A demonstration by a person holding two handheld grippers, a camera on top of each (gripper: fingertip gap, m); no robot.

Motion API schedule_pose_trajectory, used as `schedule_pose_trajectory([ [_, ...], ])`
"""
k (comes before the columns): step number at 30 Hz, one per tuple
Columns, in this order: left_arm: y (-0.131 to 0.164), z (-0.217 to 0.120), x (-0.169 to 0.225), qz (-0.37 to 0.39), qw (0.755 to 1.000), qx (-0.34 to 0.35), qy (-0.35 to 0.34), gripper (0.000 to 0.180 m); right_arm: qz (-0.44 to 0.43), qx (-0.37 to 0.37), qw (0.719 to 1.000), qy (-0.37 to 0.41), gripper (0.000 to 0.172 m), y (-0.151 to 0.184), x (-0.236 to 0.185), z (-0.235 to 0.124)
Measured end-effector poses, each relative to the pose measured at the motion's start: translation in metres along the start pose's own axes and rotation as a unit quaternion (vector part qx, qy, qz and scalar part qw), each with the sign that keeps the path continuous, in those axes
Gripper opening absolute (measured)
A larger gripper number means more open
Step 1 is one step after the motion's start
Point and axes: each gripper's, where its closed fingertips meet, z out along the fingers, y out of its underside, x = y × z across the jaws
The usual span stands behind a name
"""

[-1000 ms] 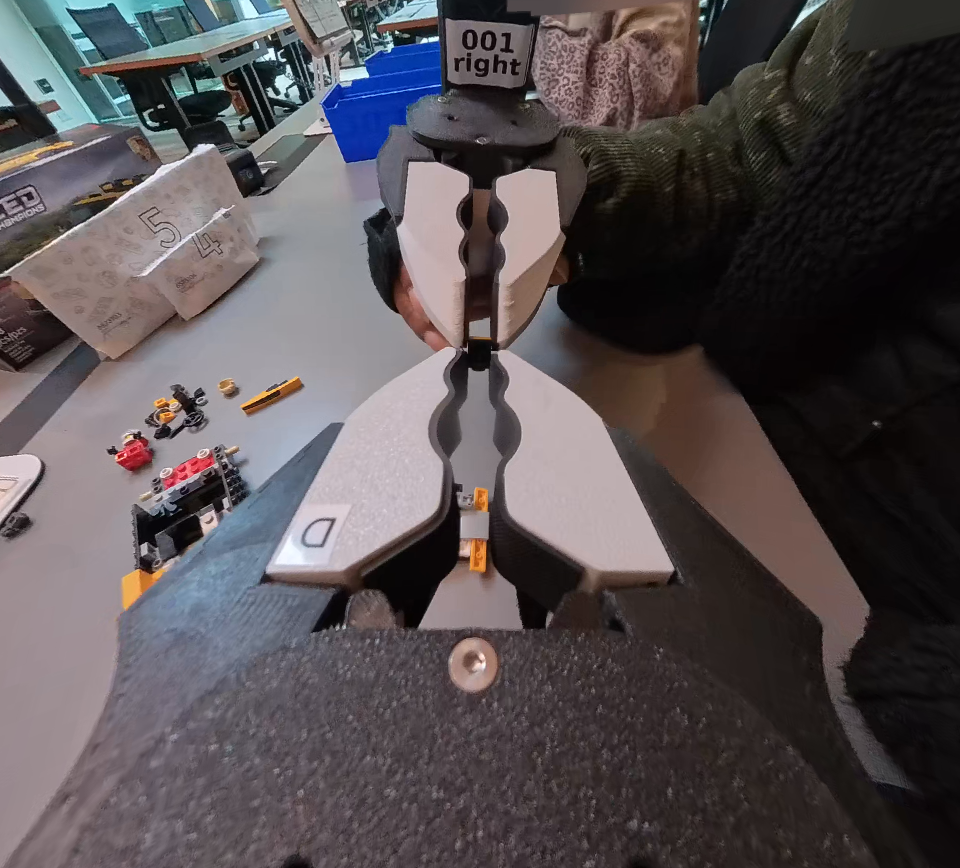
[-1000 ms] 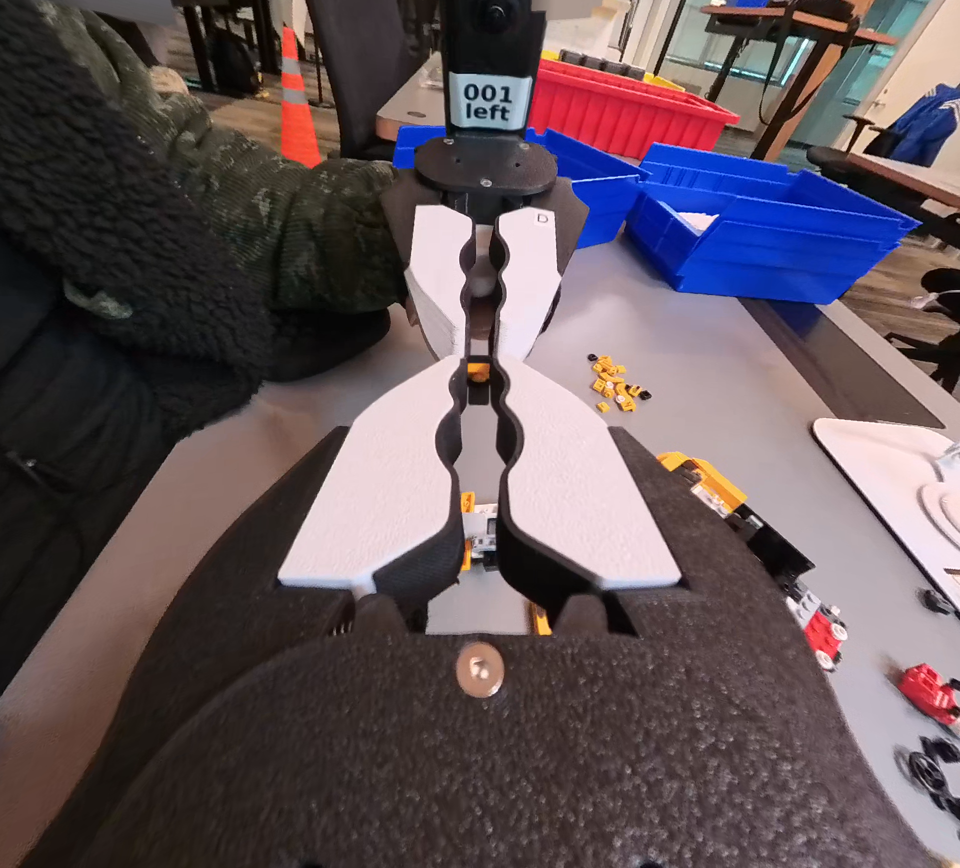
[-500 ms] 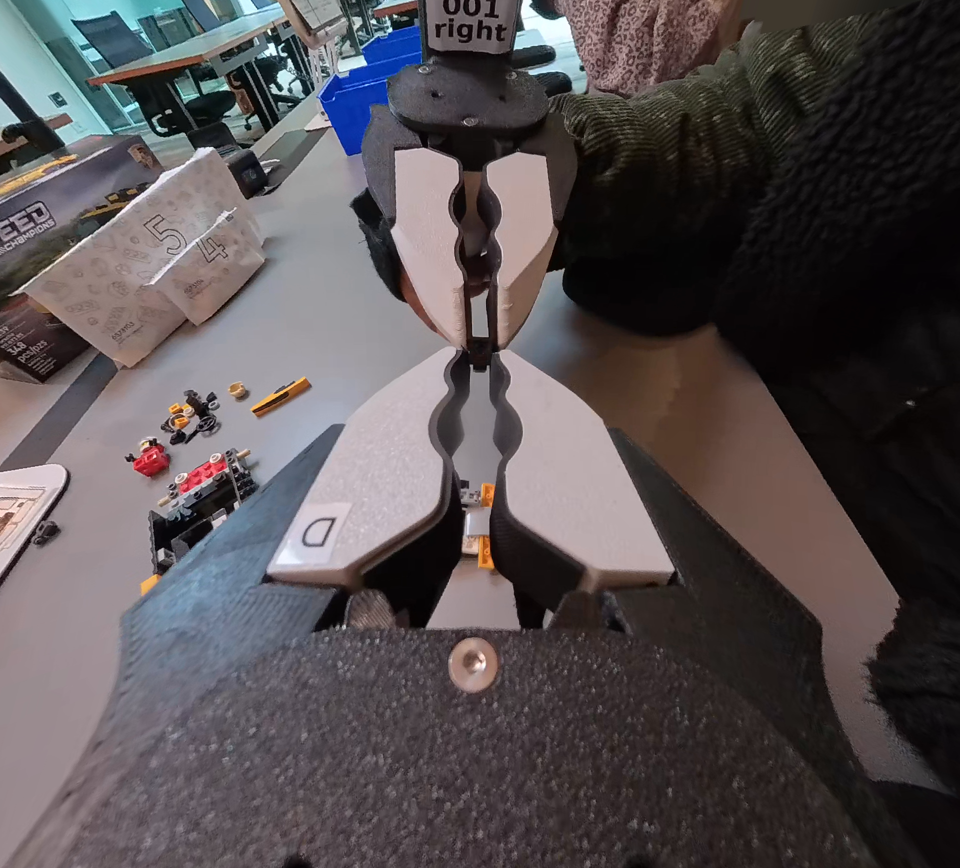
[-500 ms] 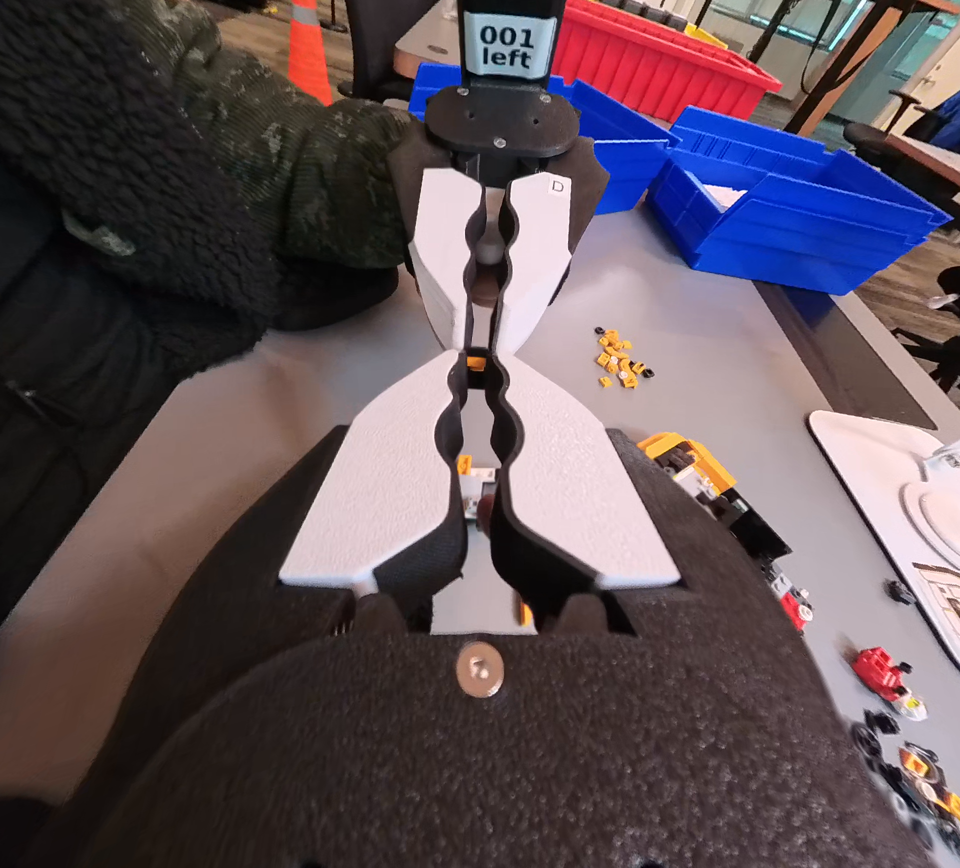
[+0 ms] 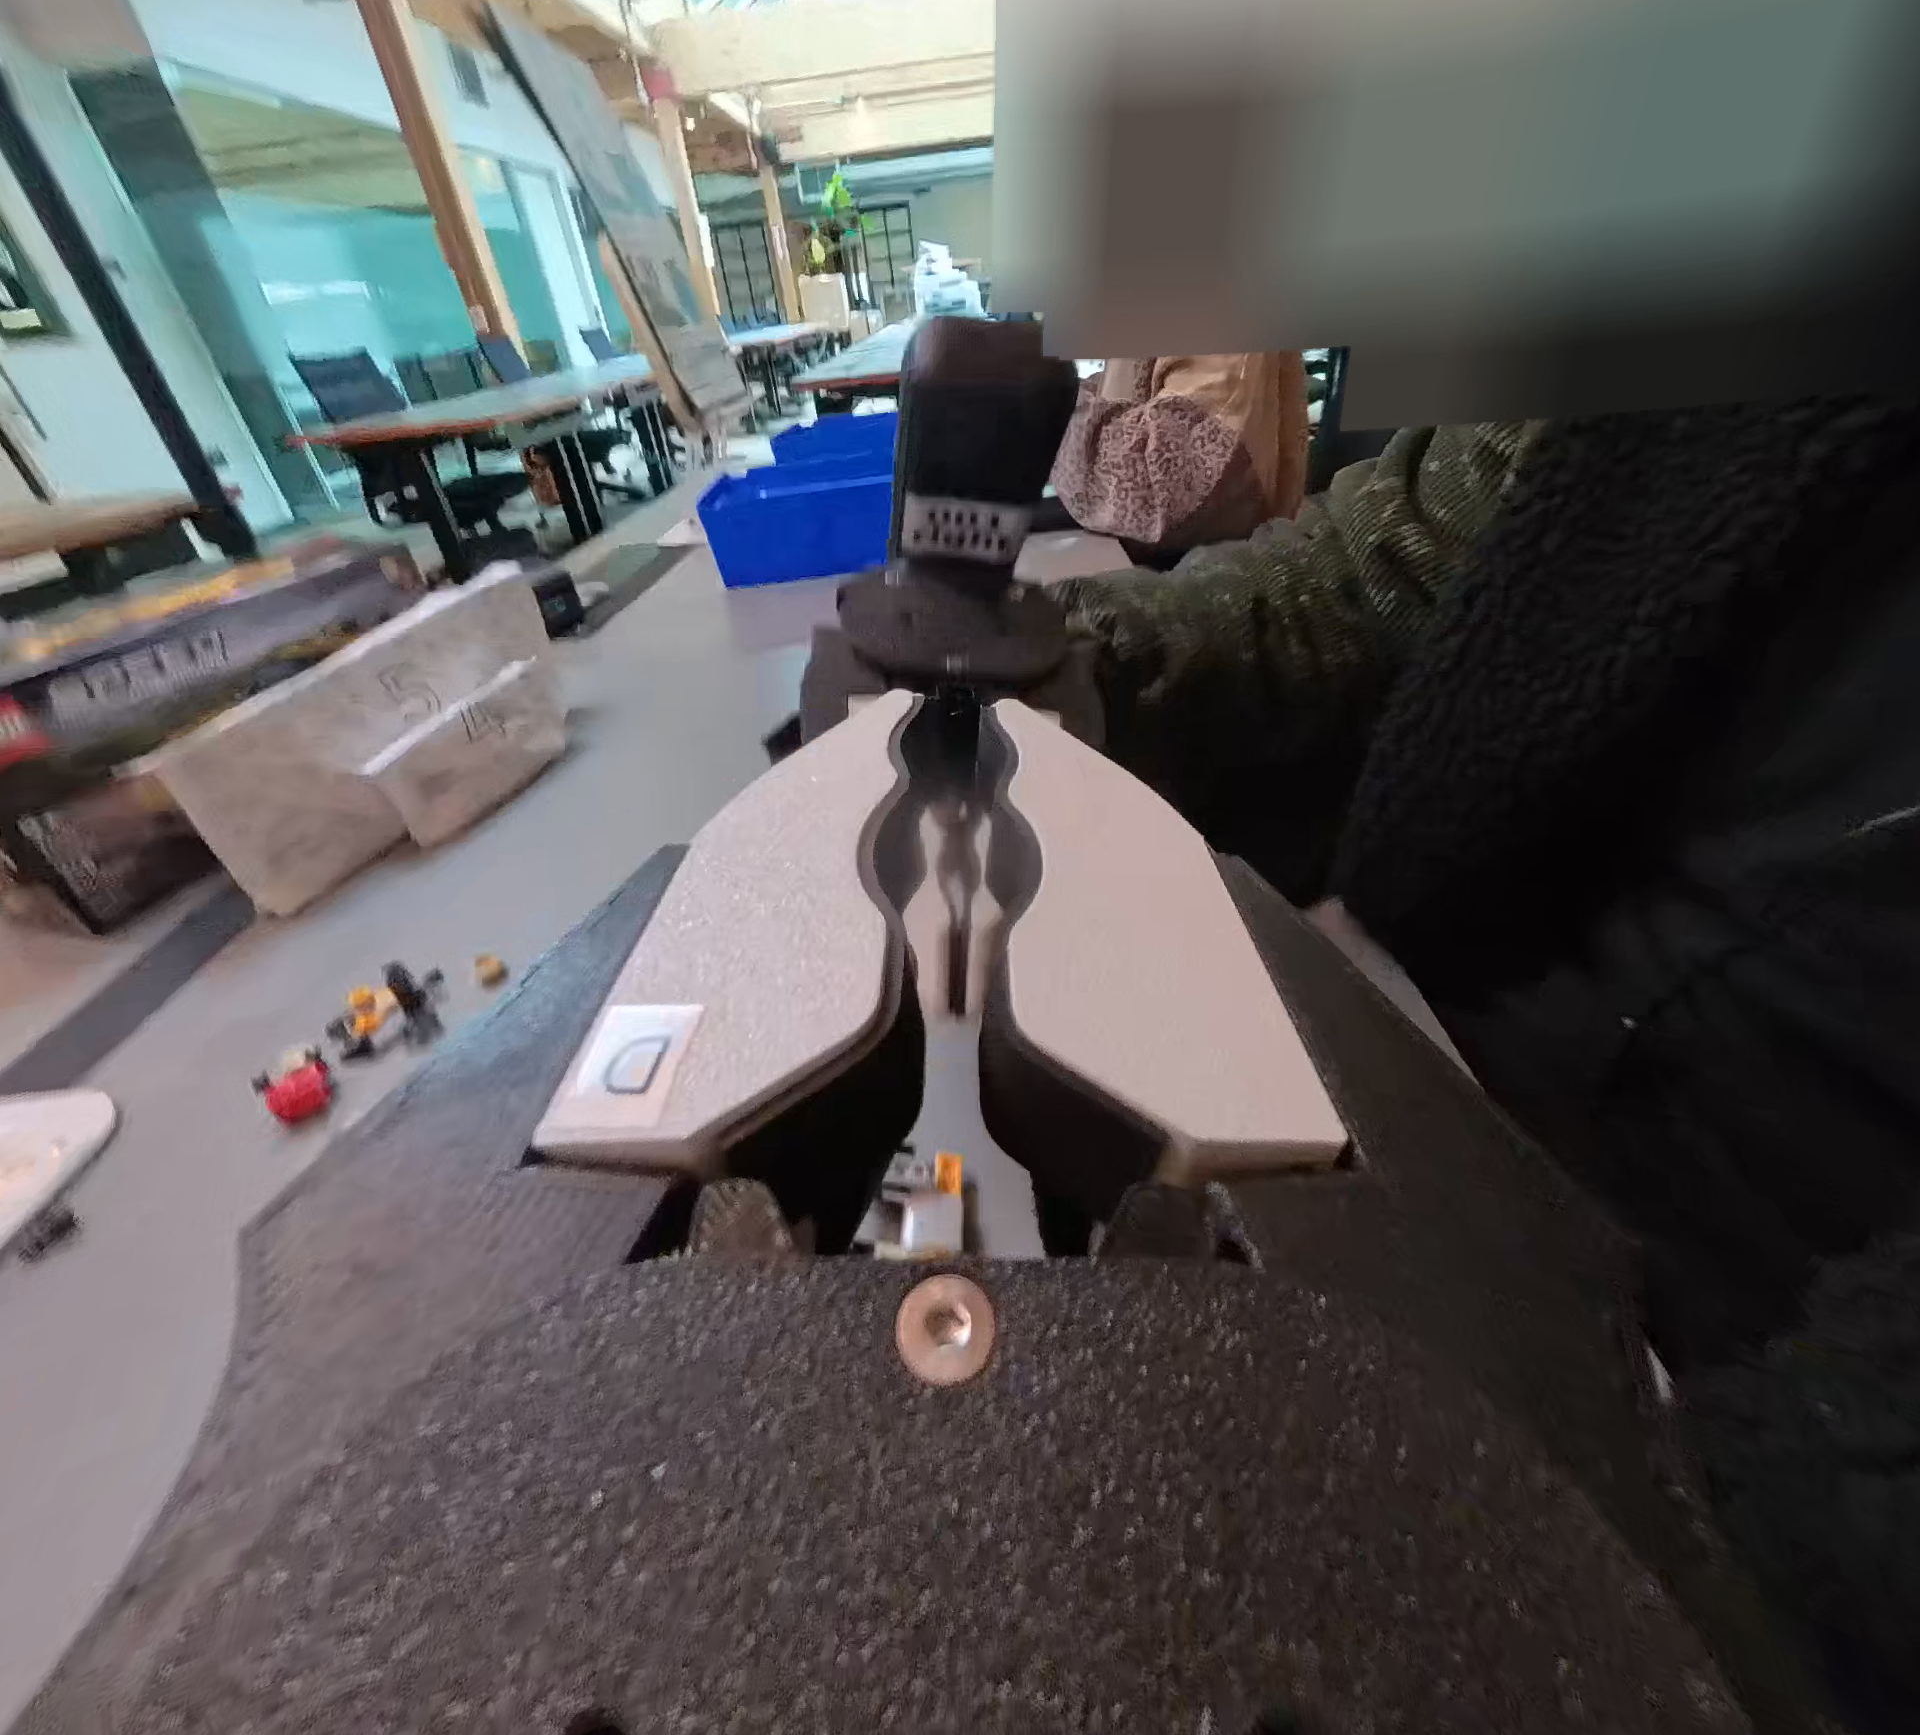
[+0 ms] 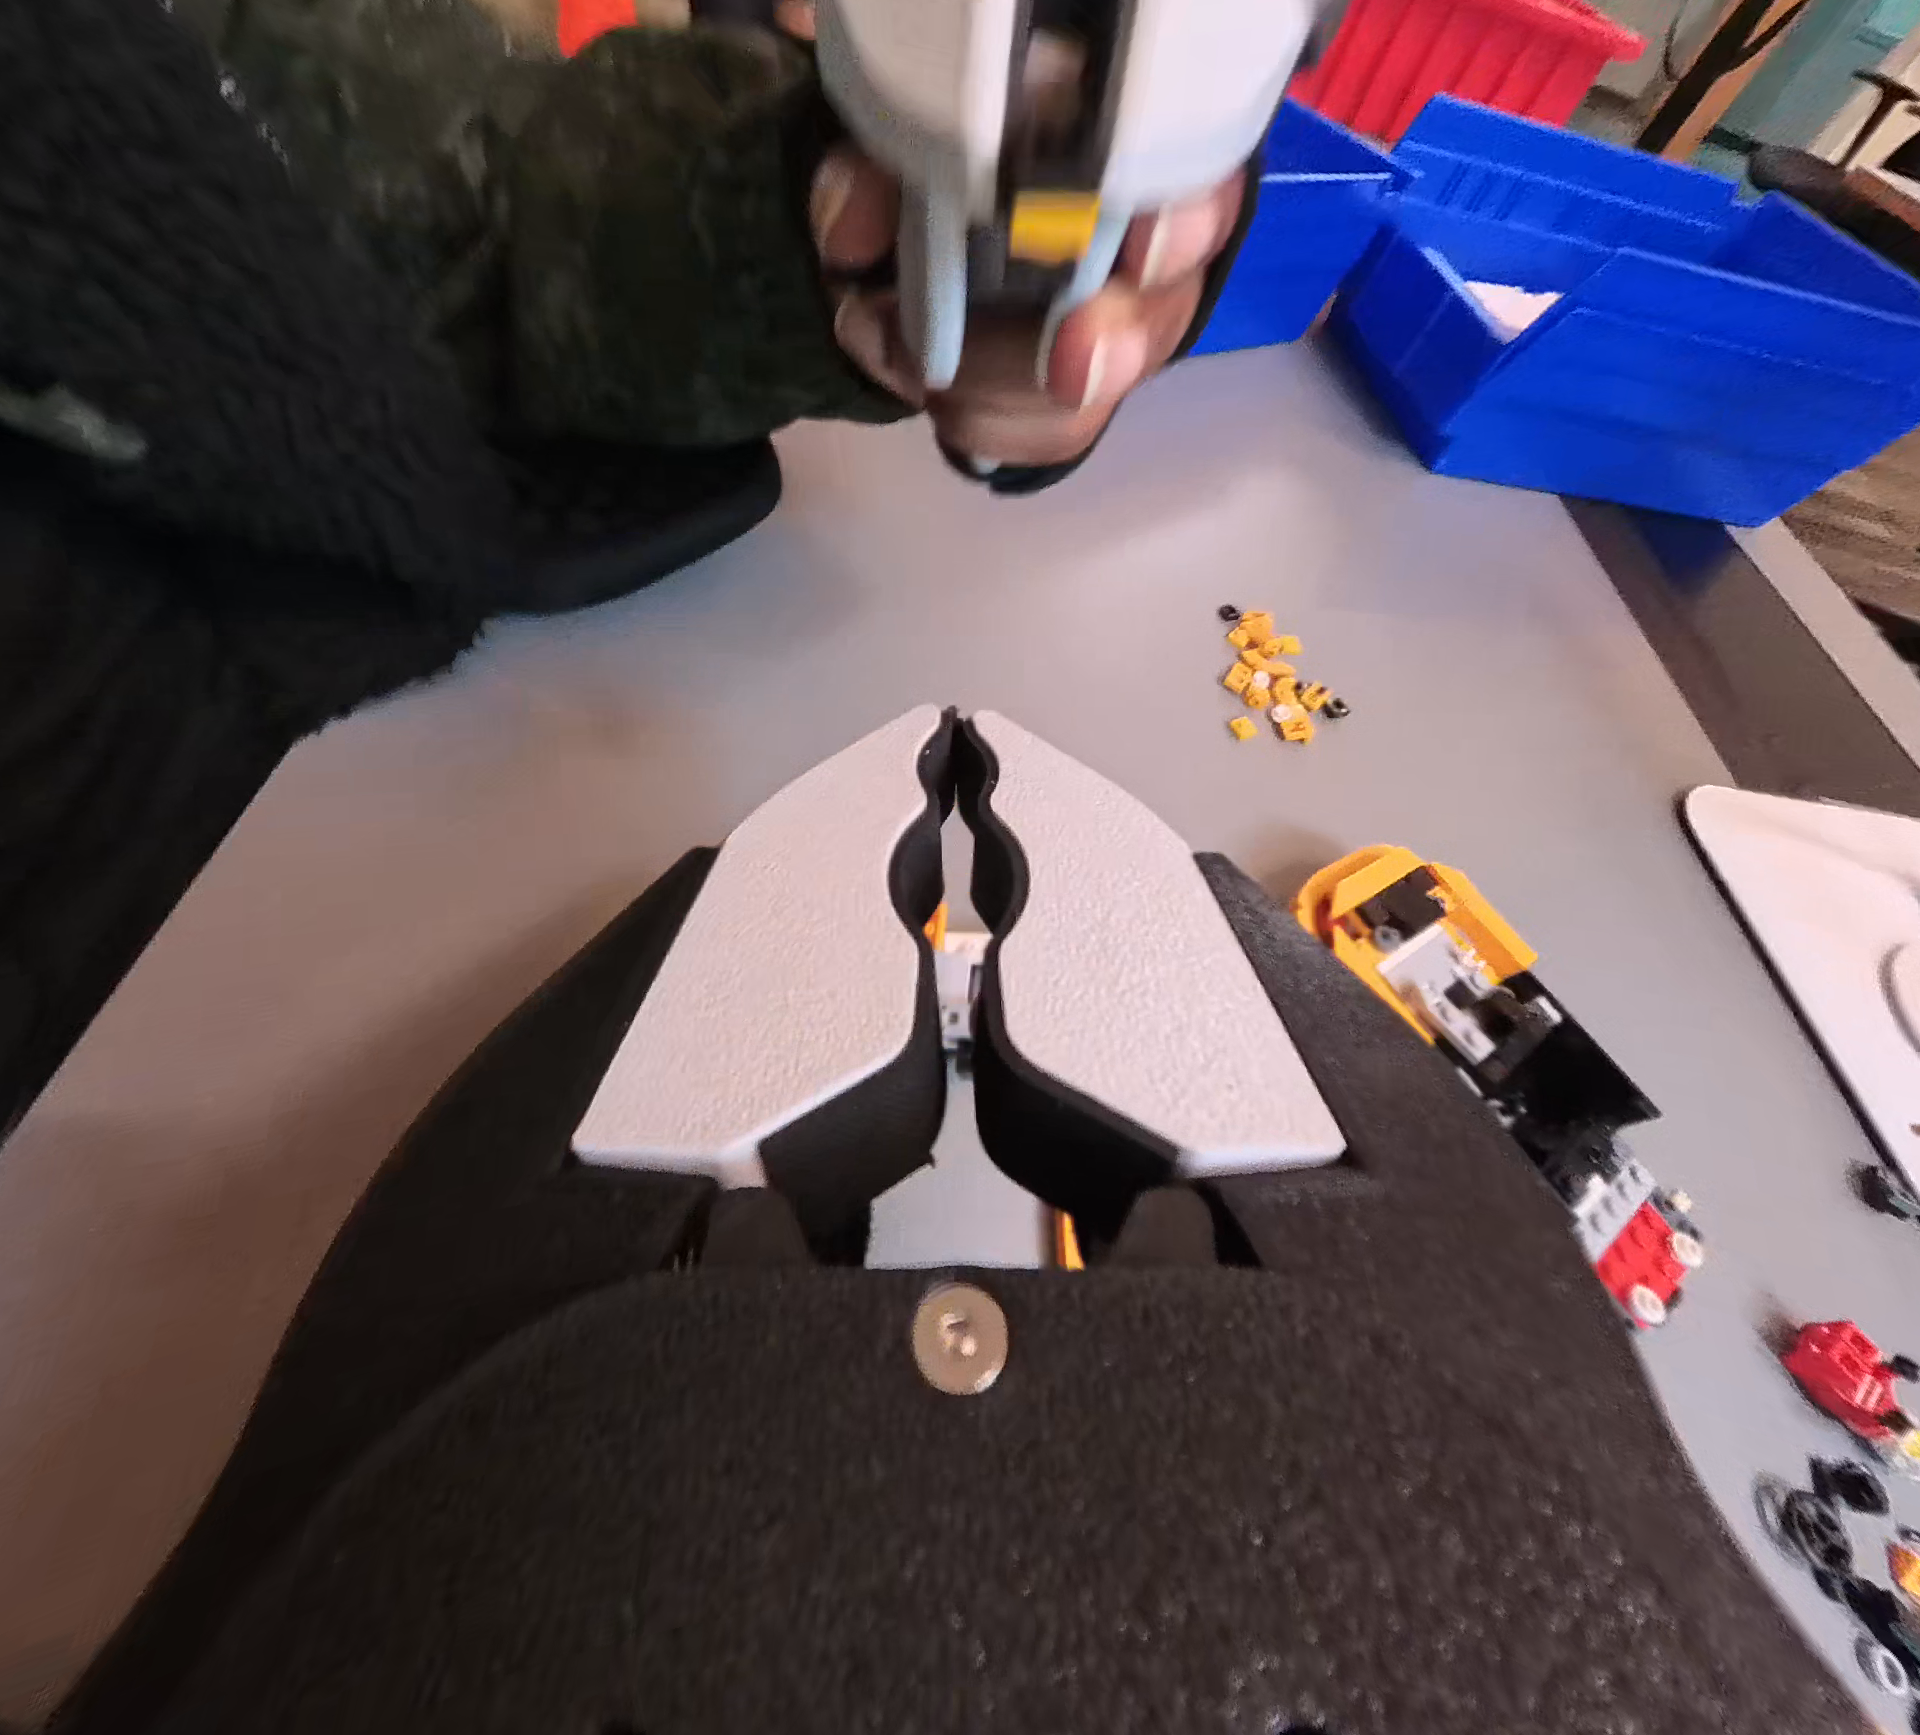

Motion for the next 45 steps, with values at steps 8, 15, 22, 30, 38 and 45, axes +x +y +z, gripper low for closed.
schedule_pose_trajectory([
  [8, 0.013, -0.001, -0.013, -0.100, 0.994, 0.027, 0.016, 0.008, 0.069, 0.134, 0.987, 0.061, 0.020, -0.045, 0.022, -0.031],
  [15, 0.016, 0.011, -0.008, -0.106, 0.994, 0.028, 0.027, 0.008, 0.098, 0.150, 0.983, 0.042, 0.014, -0.049, 0.018, -0.029],
  [22, 0.014, 0.011, -0.003, -0.084, 0.996, 0.017, 0.026, 0.008, 0.123, 0.176, 0.977, 0.011, 0.007, -0.056, 0.009, -0.027],
  [30, 0.019, 0.009, -0.001, -0.072, 0.997, -0.006, 0.025, 0.008, 0.099, 0.150, 0.983, 0.023, 0.007, -0.050, 0.007, -0.027],
  [38, -0.012, 0.002, -0.009, -0.065, 0.996, 0.056, 0.010, 0.000, 0.095, 0.019, 0.995, -0.022, 0.000, 0.002, -0.010, 0.018],
  [45, 0.011, -0.009, -0.030, -0.081, 0.996, 0.012, -0.034, 0.000, 0.126, 0.065, 0.989, 0.050, 0.000, 0.001, 0.035, -0.015],
])
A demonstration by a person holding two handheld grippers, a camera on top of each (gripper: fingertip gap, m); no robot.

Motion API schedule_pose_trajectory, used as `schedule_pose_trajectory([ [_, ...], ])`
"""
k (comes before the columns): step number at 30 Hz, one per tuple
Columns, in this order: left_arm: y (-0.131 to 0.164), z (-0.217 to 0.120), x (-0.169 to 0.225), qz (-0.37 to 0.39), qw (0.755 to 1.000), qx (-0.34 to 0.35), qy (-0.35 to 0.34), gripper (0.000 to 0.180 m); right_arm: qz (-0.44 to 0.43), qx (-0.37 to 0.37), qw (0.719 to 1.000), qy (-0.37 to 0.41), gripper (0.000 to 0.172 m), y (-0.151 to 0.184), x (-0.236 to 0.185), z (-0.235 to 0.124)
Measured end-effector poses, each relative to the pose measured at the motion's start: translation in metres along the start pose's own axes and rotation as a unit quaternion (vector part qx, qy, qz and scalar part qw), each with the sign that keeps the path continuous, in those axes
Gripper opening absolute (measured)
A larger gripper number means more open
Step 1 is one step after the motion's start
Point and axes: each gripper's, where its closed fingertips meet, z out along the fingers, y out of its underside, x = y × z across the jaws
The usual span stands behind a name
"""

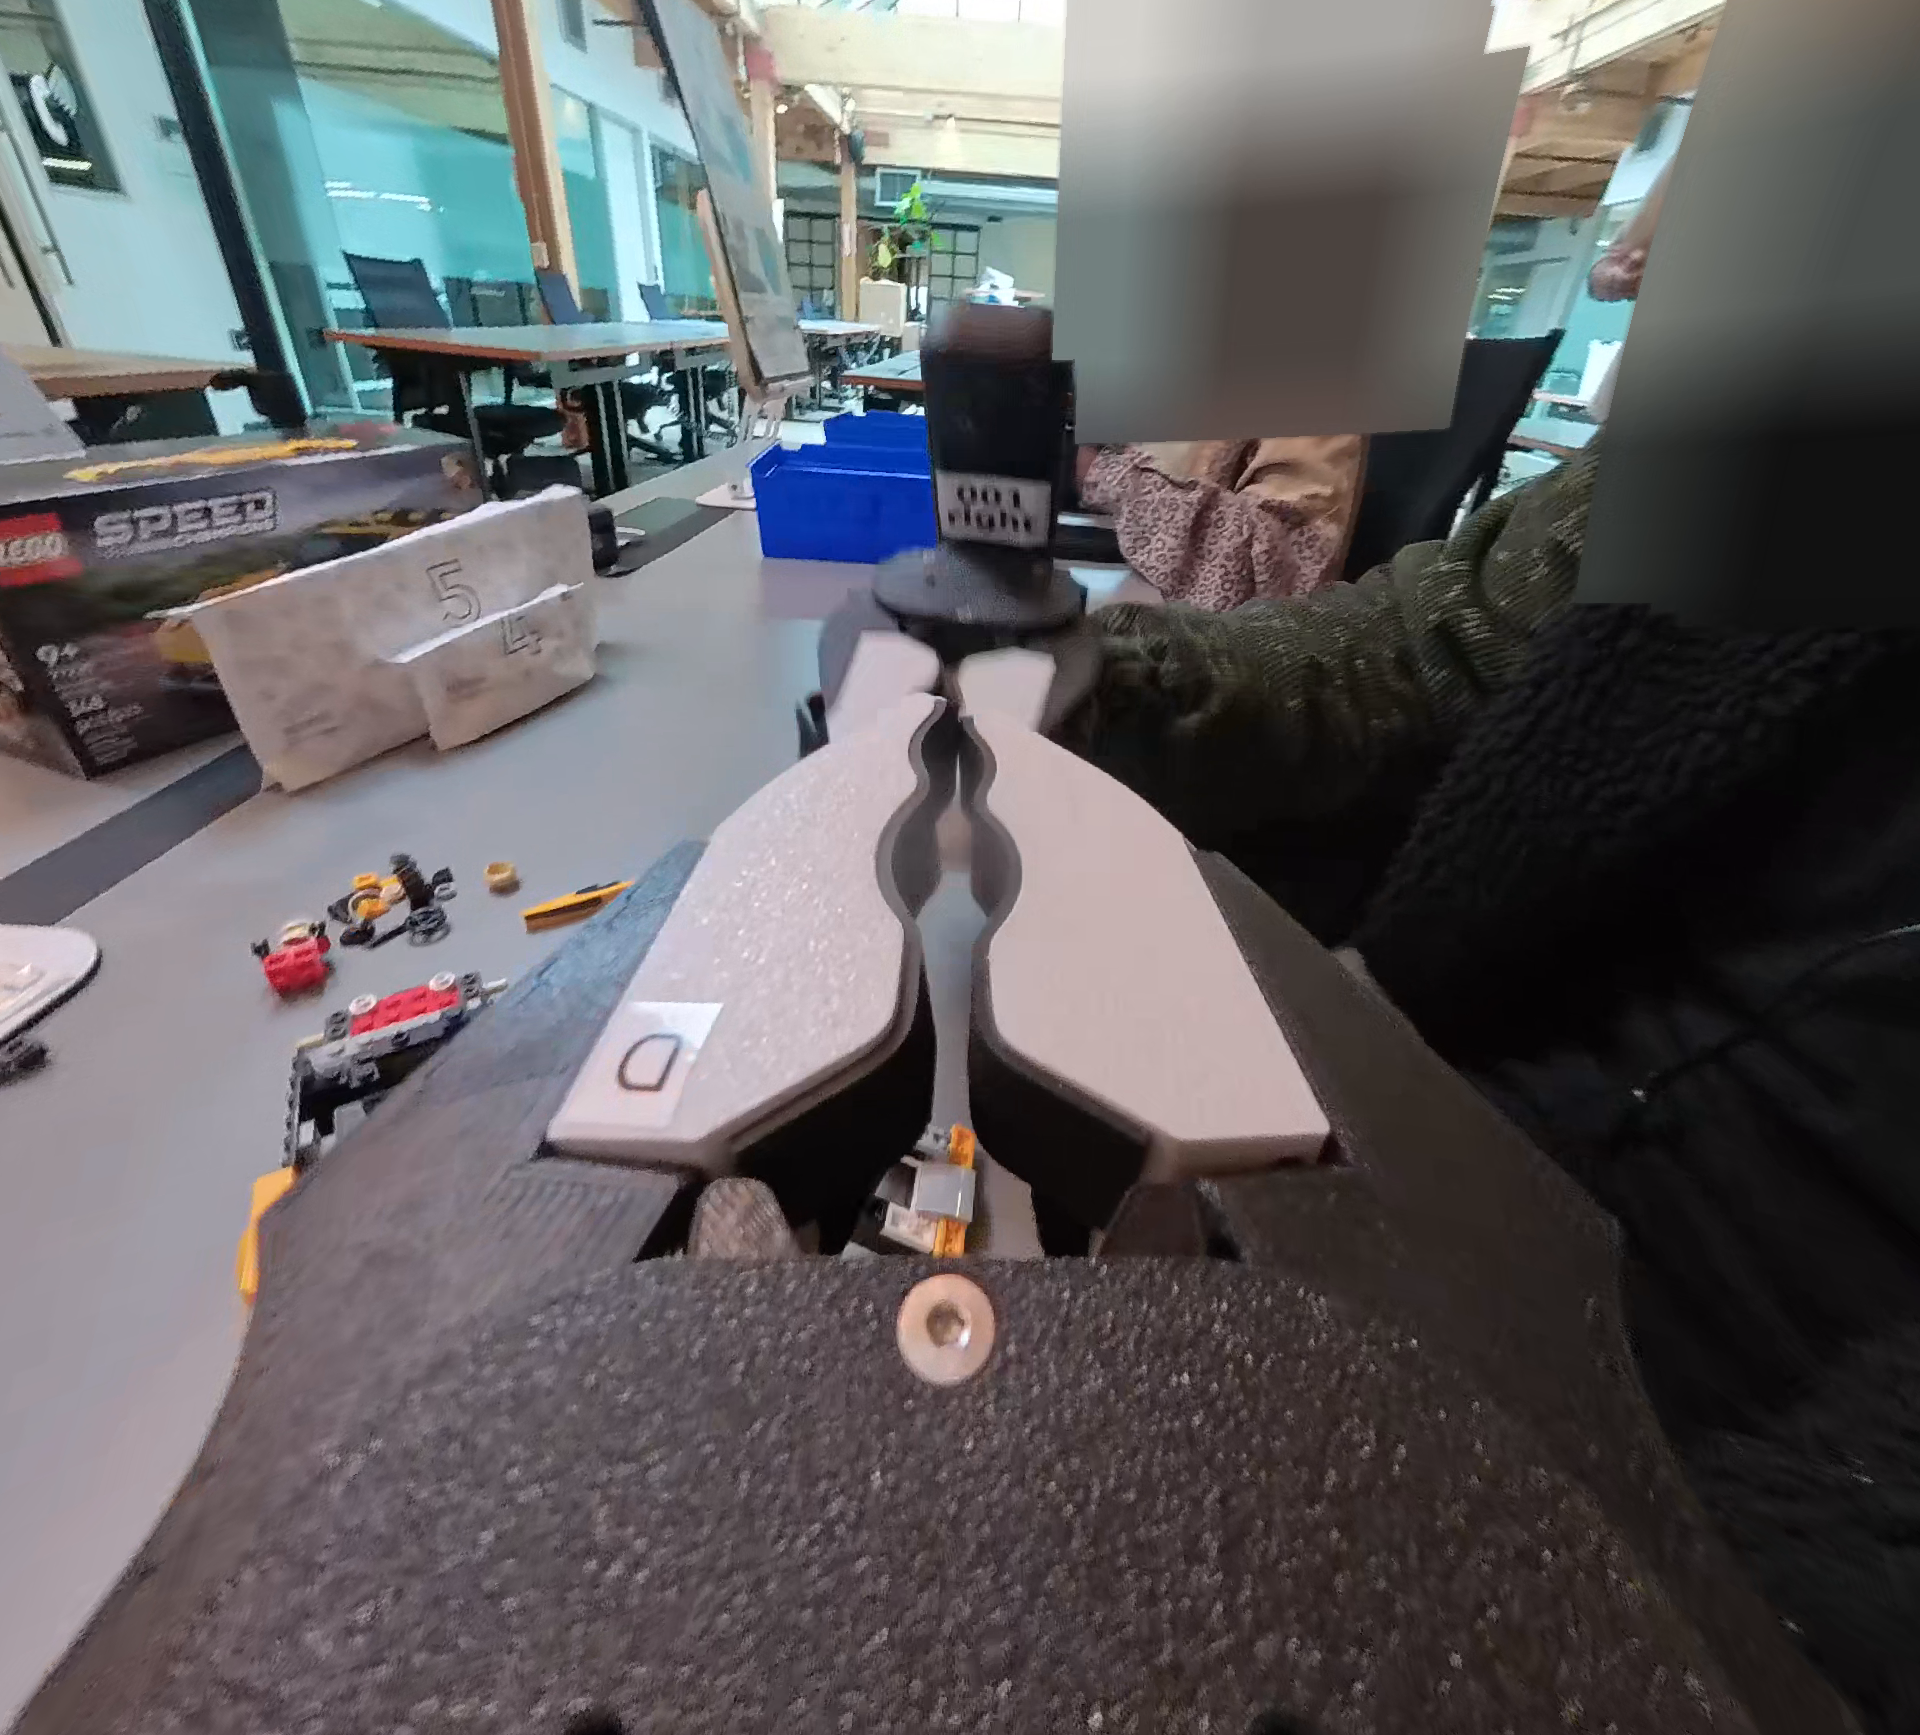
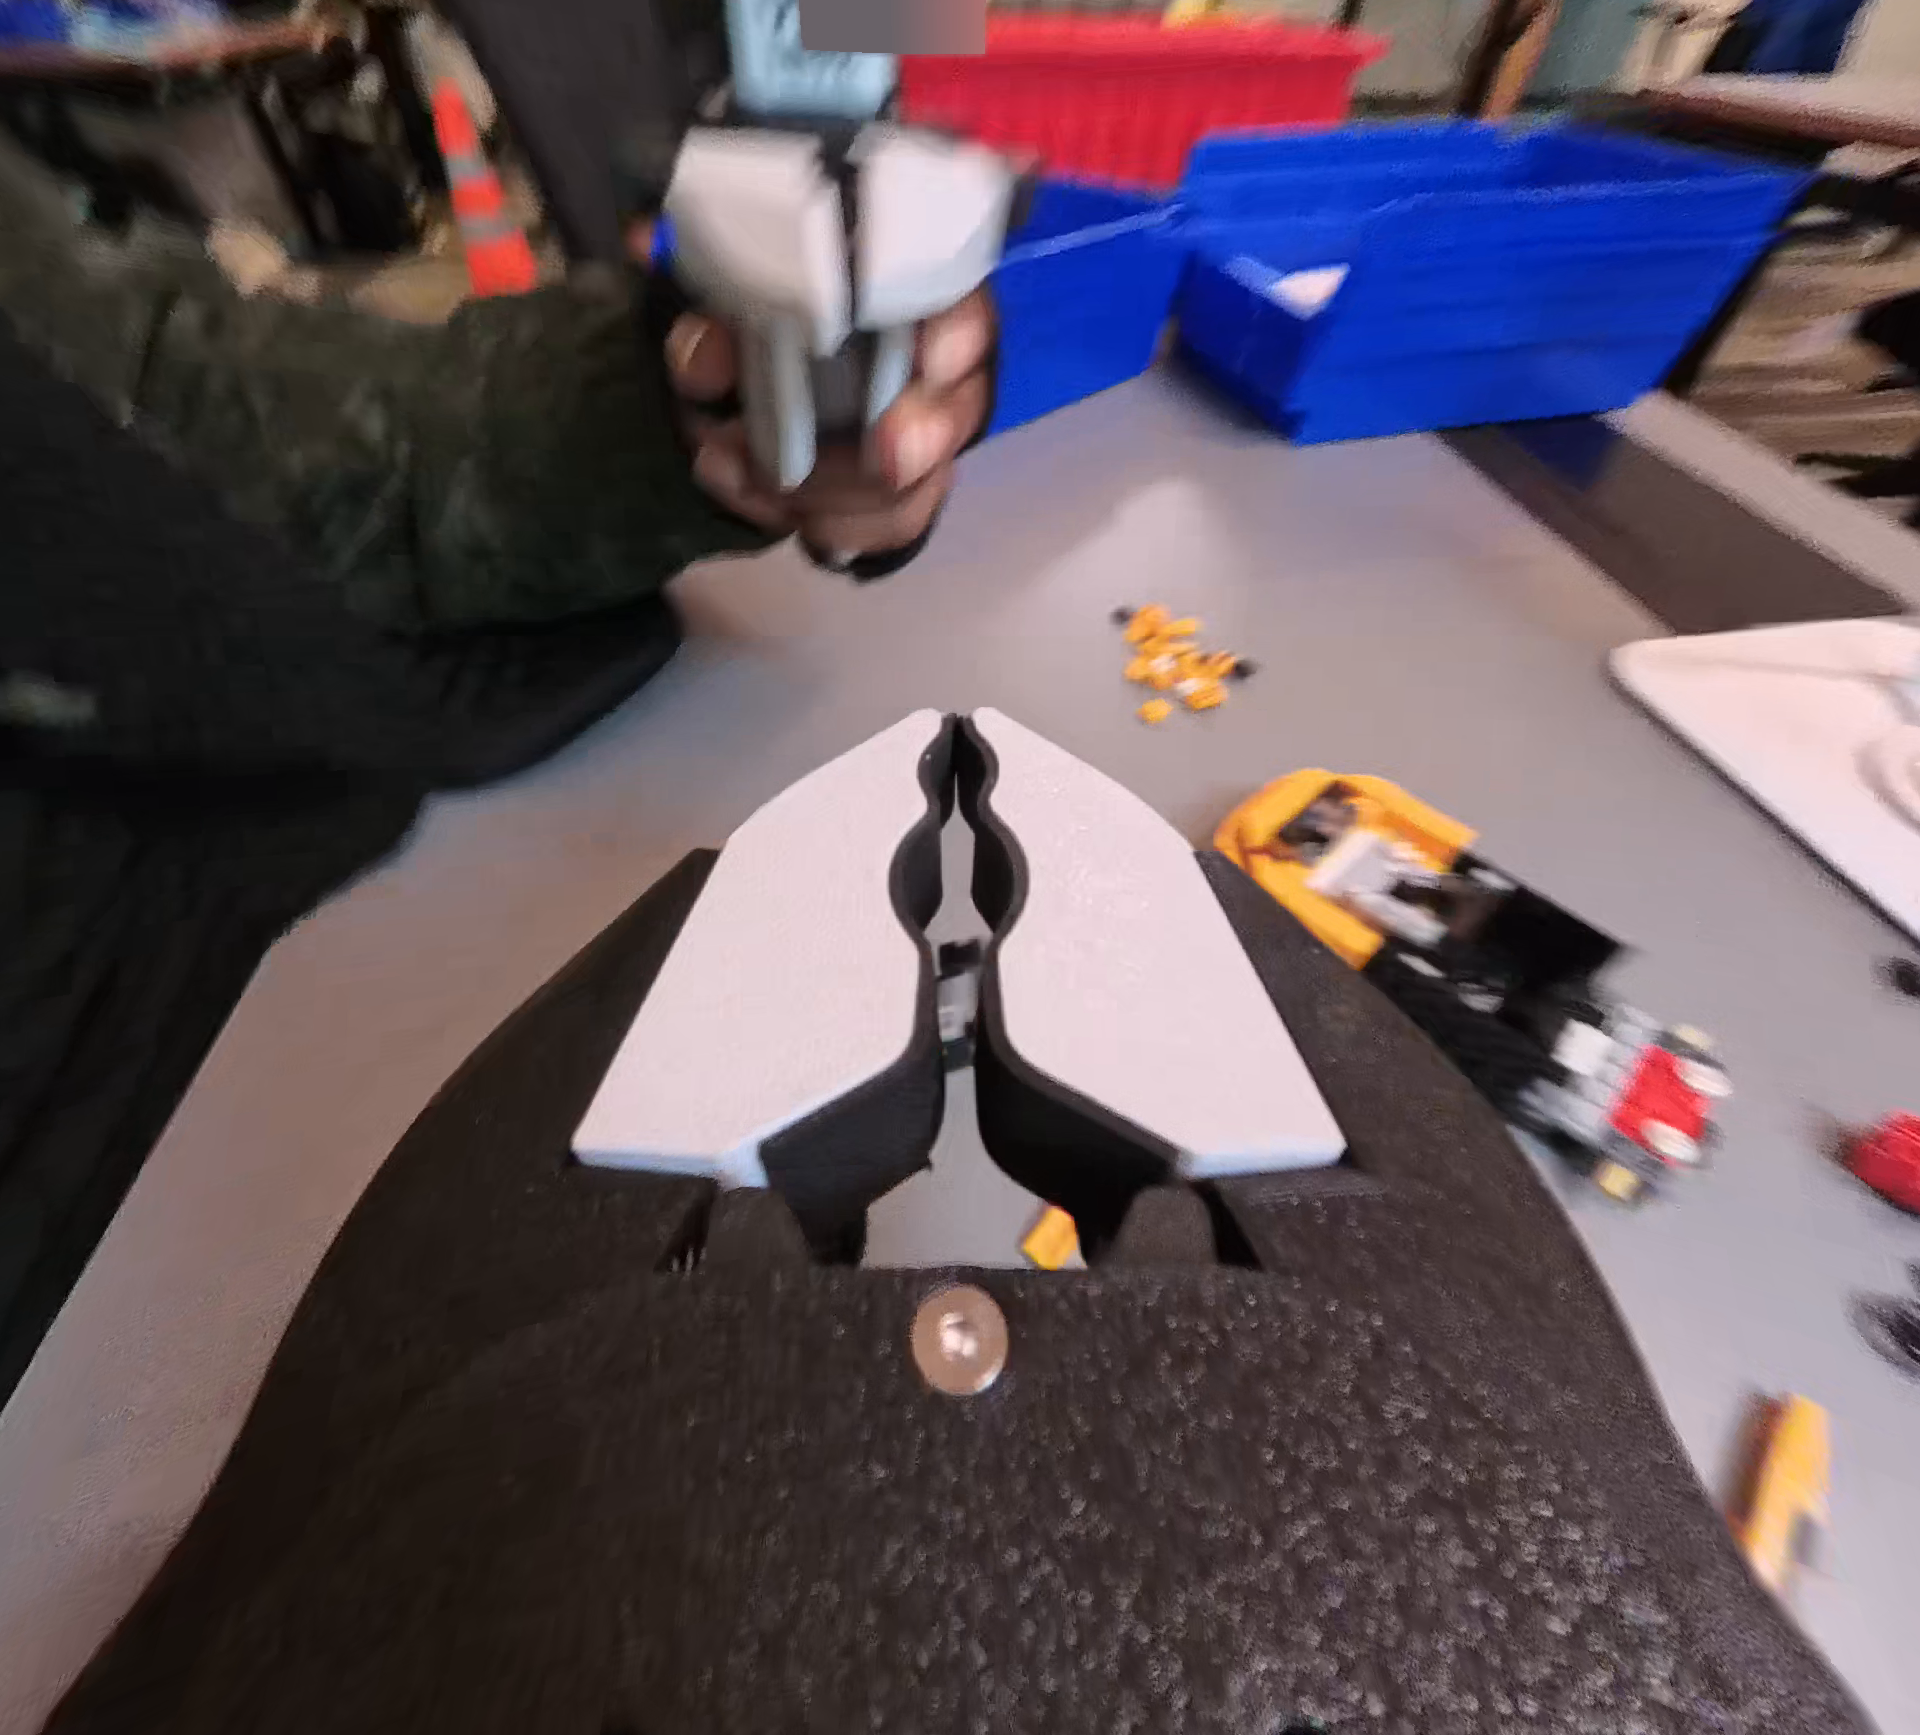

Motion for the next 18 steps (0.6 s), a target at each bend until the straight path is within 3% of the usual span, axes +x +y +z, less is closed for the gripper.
schedule_pose_trajectory([
  [5, 0.018, 0.007, -0.010, -0.009, 0.999, -0.039, -0.023, 0.006, 0.084, 0.128, 0.982, 0.107, 0.000, -0.038, 0.064, -0.074],
  [8, 0.031, 0.013, -0.015, -0.013, 0.997, -0.068, -0.037, 0.013, 0.090, 0.119, 0.976, 0.161, 0.006, -0.035, 0.085, -0.100],
  [10, 0.040, 0.015, -0.022, -0.013, 0.994, -0.090, -0.055, 0.016, 0.083, 0.069, 0.977, 0.186, 0.013, -0.021, 0.094, -0.105],
  [13, 0.053, 0.016, -0.031, -0.013, 0.989, -0.124, -0.085, 0.019, 0.065, -0.064, 0.974, 0.209, 0.022, 0.026, 0.103, -0.095],
  [18, 0.069, 0.015, -0.038, -0.009, 0.978, -0.173, -0.112, 0.025, 0.054, -0.230, 0.955, 0.180, 0.035, 0.103, 0.103, -0.062],
])
